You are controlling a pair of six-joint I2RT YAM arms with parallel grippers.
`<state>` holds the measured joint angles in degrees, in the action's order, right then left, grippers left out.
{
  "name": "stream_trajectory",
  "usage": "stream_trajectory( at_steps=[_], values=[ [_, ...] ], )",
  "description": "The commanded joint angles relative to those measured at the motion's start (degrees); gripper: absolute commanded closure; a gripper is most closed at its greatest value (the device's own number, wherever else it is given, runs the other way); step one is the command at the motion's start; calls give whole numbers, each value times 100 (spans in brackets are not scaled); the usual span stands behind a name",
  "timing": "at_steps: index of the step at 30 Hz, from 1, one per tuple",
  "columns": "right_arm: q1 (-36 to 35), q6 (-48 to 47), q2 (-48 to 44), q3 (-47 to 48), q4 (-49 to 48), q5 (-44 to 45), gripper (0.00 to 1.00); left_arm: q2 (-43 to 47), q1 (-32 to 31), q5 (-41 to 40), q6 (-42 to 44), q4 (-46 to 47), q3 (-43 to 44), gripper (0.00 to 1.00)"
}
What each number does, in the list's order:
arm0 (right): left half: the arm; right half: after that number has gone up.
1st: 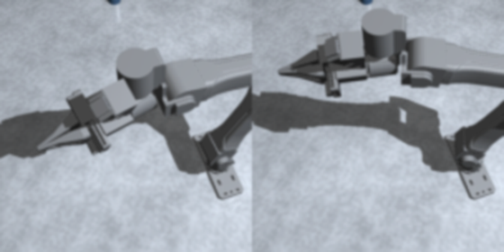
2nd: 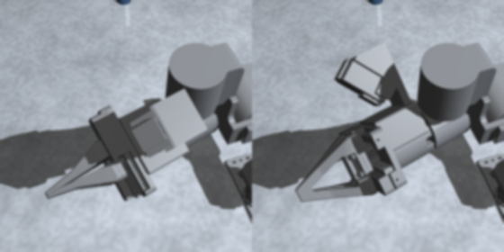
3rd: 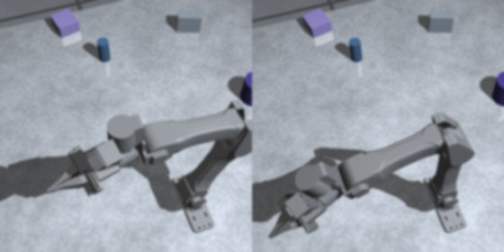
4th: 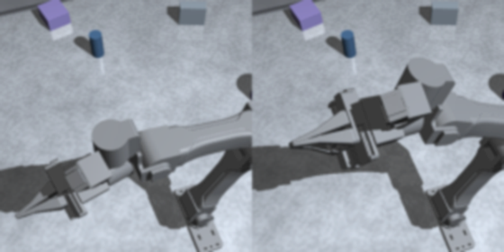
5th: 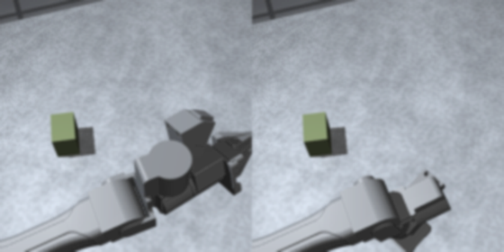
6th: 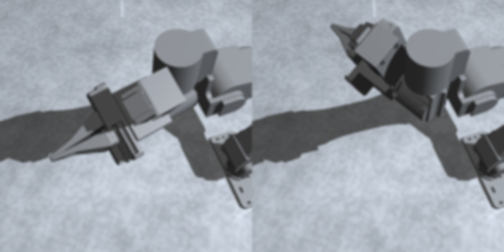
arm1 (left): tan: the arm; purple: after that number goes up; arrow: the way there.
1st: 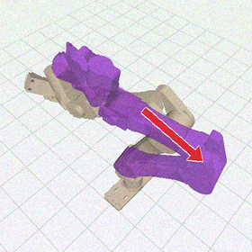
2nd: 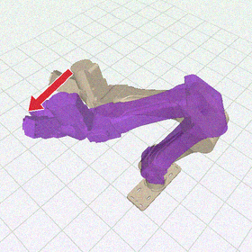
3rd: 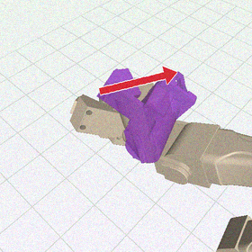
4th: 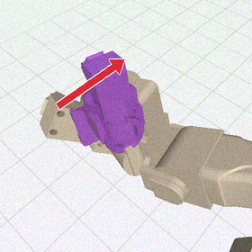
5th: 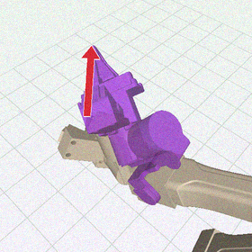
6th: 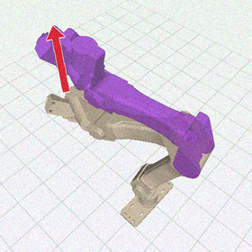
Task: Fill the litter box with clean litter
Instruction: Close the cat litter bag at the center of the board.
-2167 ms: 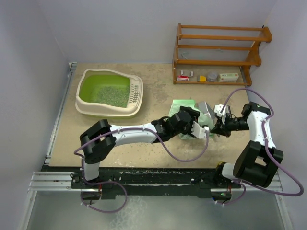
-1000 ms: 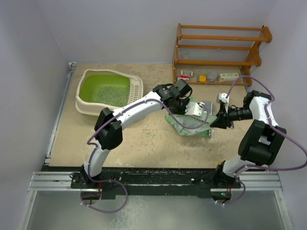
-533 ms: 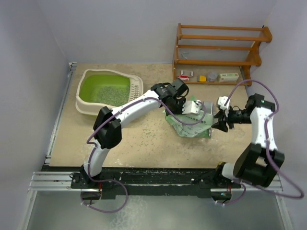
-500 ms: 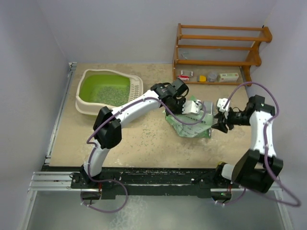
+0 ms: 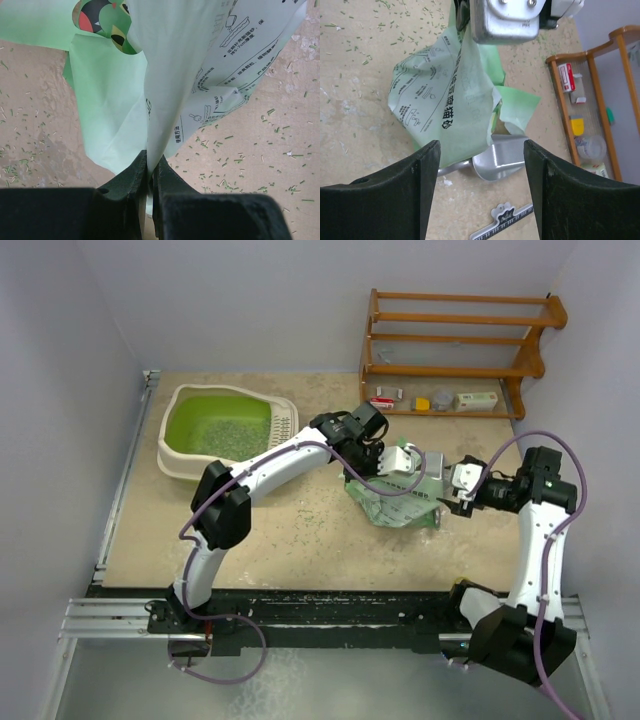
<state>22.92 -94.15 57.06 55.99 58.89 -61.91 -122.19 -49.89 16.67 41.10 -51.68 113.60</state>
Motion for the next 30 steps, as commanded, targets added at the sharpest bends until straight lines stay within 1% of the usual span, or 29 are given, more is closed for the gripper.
stream_trajectory(
  at_steps=[1, 4, 7, 12, 17, 21, 26, 30],
  values=[
    [3, -1709, 255, 549, 1458, -448, 29, 346, 5, 447, -163, 133, -103, 97],
    [-29, -2006, 324, 510, 1707, -358, 28, 361, 22, 552, -164, 156, -89, 97],
    [-186, -1952, 405, 429, 1537, -206, 27, 405, 33, 596, -168, 194, -78, 97],
    [-718, -1306, 699, 436, 1011, -7, 26, 458, 37, 641, -147, 175, -8, 97],
    [-1331, -285, 816, 221, -93, 330, 26, 431, 33, 652, -112, 43, 82, 97],
    [-1556, 152, 1006, 219, -648, 482, 27, 441, 37, 665, -94, -10, 109, 97],
    [-1671, 144, 1342, 241, -660, 763, 30, 494, 41, 735, -108, -12, 137, 97],
    [-1685, 73, 1512, 219, -700, 966, 36, 528, 59, 799, -109, -26, 137, 97]
  ],
)
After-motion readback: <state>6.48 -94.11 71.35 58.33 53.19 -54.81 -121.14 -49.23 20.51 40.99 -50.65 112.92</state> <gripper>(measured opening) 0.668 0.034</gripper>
